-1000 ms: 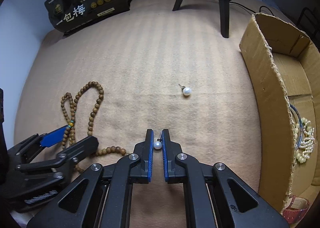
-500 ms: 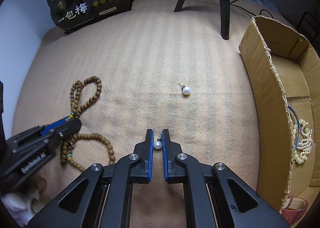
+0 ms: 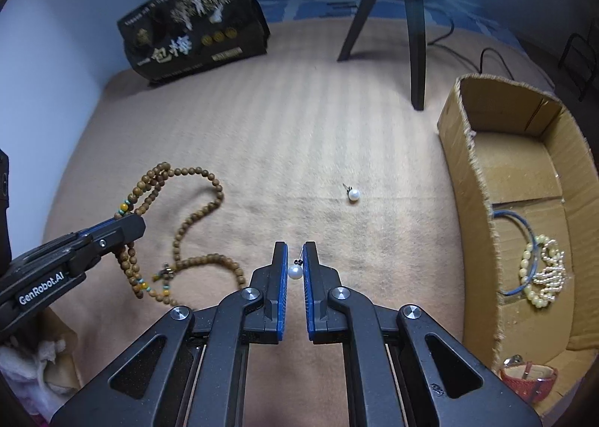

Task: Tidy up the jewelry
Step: 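Grasp the brown prayer beads with the left tool while the right tool grasps a pearl earring, then lift and carry the prayer beads and pearl earring over the box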

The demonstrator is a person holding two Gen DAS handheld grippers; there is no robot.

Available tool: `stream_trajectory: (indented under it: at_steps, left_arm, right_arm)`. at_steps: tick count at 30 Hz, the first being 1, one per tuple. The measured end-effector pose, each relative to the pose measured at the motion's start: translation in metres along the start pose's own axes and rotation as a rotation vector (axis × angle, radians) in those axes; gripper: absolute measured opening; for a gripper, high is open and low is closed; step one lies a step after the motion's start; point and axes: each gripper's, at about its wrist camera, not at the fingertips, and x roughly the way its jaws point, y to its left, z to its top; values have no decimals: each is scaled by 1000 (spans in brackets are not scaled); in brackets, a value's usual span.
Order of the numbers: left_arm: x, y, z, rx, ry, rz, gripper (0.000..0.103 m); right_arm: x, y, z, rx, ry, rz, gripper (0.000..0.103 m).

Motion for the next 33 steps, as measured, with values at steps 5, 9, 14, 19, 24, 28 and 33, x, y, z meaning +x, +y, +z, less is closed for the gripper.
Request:
stream_trajectory:
  at_steps: [5,9,14,19,24,28,33]
  left_arm:
    - [-29,-9,6,-9,-48,-53,4]
    - [-52,-18,8,-4,-94,-63,4]
    - [-71,-27,10,-13,-107,-100,4]
    - [-86,-42,10,9,-127,-131,4]
    - [-98,-64,13,36,-148,-168,4]
    - [-106,-80,16,57,-160,-194,4]
    - [-117,-108,20,94,-178,-233,4]
  right_arm:
    - [-27,2,1,-5,-53,14,6]
    - [-49,5,-2,-17,-93,23,6]
    - [-76,1,-8,-27,-134,30,6]
    - [-97,-11,-13,-22,-167,26,6]
    - [-115,-28,-19,-14,-192,5,6]
    - [-125,-46,-23,2,-205,-13,6]
    - [-137,-69,-25,28,-227,-36,6]
